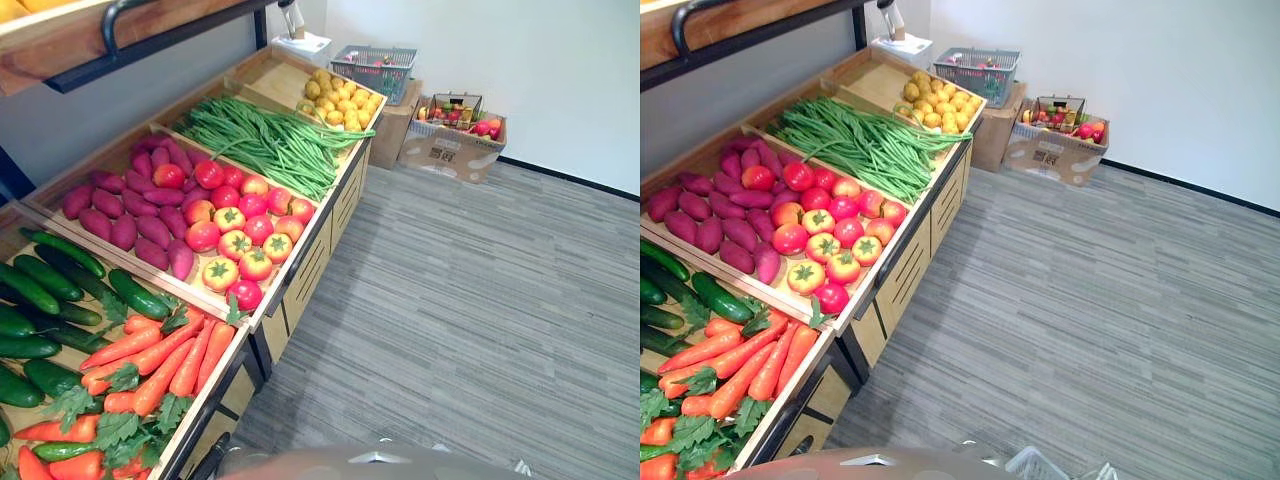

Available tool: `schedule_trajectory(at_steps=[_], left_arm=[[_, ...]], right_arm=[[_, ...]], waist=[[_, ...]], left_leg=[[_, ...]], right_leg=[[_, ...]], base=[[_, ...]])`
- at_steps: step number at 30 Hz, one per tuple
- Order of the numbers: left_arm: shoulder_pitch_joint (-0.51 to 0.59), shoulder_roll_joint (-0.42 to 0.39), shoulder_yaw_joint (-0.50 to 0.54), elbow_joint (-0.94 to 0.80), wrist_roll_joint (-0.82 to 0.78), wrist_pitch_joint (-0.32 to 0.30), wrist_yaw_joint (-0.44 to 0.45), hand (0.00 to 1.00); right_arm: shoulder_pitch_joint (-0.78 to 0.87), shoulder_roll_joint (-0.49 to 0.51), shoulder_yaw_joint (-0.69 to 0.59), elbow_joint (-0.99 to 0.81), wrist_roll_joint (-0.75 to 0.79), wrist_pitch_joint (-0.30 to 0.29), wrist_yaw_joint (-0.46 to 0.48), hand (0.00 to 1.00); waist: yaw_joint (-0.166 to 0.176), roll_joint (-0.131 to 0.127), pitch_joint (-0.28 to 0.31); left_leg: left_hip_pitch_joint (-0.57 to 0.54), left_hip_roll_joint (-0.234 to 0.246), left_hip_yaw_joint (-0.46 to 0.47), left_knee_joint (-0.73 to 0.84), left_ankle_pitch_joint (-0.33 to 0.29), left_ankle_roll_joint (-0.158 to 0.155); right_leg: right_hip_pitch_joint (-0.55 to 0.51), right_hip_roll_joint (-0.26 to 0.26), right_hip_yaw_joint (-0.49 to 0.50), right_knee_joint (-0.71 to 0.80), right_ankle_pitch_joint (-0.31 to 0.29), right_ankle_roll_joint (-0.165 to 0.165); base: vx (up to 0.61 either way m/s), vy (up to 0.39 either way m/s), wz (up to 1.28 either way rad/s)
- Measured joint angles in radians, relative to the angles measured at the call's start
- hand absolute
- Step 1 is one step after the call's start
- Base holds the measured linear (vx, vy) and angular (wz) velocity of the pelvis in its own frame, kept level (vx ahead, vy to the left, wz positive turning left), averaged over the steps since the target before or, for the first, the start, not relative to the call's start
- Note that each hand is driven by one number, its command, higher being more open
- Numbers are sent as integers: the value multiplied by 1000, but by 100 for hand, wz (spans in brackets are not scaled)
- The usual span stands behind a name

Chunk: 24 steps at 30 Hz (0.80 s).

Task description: Pick vegetable in the basket

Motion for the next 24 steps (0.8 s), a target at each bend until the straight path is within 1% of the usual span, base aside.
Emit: schedule_trajectory(at_steps=[2, 3, 4, 5, 6, 7, 8, 9, 10, 11, 13, 15, 18, 20, 22, 24], left_arm=[[-1, 2, 0, 1, -1, 11, -7, 100], [-1, 2, 0, 2, -6, 14, -13, 100], [0, 1, 0, 3, -34, 16, -23, 100], [-1, 1, 7, 5, -56, 18, -26, 100], [-1, 0, 21, 19, -80, 38, -29, 100], [11, -4, 22, 39, -83, 53, -49, 100], [29, -19, 12, 48, -82, 57, -57, 100], [34, -32, 26, 54, -98, 63, -64, 100], [41, -36, 31, 60, -114, 65, -73, 100], [39, -35, 38, 62, -116, 67, -82, 100], [38, -40, 46, 46, -115, 67, -85, 100], [35, -49, 64, 40, -113, 67, -80, 100], [29, -56, 66, 39, -103, 62, -65, 100], [33, -57, 67, 40, -74, 62, -69, 100], [40, -57, 65, 40, -50, 62, -67, 100], [43, -54, 57, 42, -26, 61, -67, 100]], right_arm=[[8, 17, -19, 2, 5, 0, 0, 0], [14, 25, -19, 3, 8, 0, 0, 0], [16, 30, -14, 6, 27, 0, 0, 0], [18, 29, -8, 8, 29, 0, 0, 0], [11, 17, -4, 14, 38, -1, 0, 0], [0, 0, 2, 21, 45, -8, -1, 0], [-7, -18, 6, 21, 47, -13, 3, 0], [-10, -32, 9, 20, 49, -15, 7, 0], [-10, -29, 12, 17, 67, -14, 10, 0], [1, -14, 18, 10, 71, -14, 17, 0], [20, 10, 64, -33, 85, -13, 21, 0], [28, 23, 112, -84, 94, -12, 23, 0], [39, 18, 139, -123, 103, -14, 17, 0], [47, 11, 155, -131, 101, -19, 19, 0], [63, 9, 155, -133, 99, -20, 21, 0], [68, 12, 142, -131, 99, -20, 22, 0]], waist=[[1, 3, 13], [1, 6, 18], [2, 5, 24], [5, 0, 25], [26, -4, 31], [42, 17, 42], [43, 36, 52], [47, 49, 55], [49, 59, 48], [52, 65, 38], [66, 61, 38], [73, 64, 38], [86, 68, 31], [87, 75, 17], [87, 81, -5], [86, 86, -15]], left_leg=[[5, 0, -7, 11, 1, -1], [-7, 5, -49, 48, 3, 1], [-36, 8, -158, 104, 13, 17], [-54, -5, -237, 116, -10, 13], [-59, -89, -412, 70, -73, -3], [-59, -172, -548, 20, -100, -1], [-60, -226, -629, -24, -89, 0], [-57, -248, -667, -47, -100, 5], [-57, -255, -700, -60, -111, -8], [-65, -261, -712, -67, -134, -12], [-82, -269, -720, -69, -137, -12], [-87, -269, -715, -69, -136, -13], [-57, -261, -707, -76, -127, -6], [-12, -257, -683, -129, -120, -8], [16, -260, -677, -176, -100, -10], [38, -261, -675, -212, -82, -11]], right_leg=[[12, 12, 20, -34, 22, -3], [17, 23, 40, -51, 31, -7], [24, 30, 75, -63, 37, -14], [28, 28, 94, -63, 39, -17], [20, 25, 158, -60, 43, -27], [3, 32, 225, -41, 41, -35], [-15, 43, 272, -20, 37, -34], [-28, 55, 307, -3, 31, -30], [-46, 64, 340, -2, 31, -25], [-66, 73, 370, 1, 35, -20], [-112, 84, 414, 31, 32, -24], [-145, 96, 450, 66, 24, -36], [-167, 121, 506, 103, 13, -45], [-166, 139, 542, 116, 3, -48], [-166, 146, 558, 115, 1, -55], [-166, 153, 568, 115, -1, -60]], base=[[24, 48, -20], [-25, 1, -46], [-31, -16, -59], [3, 28, -98], [-28, 136, -145], [-44, 218, -176], [-90, 201, -160], [-74, 156, -114], [-37, 94, -81], [-26, 68, -57], [-14, 26, -51], [26, -1, -57], [71, -40, -59], [88, -44, -52], [111, -46, -31], [122, -61, -21]])
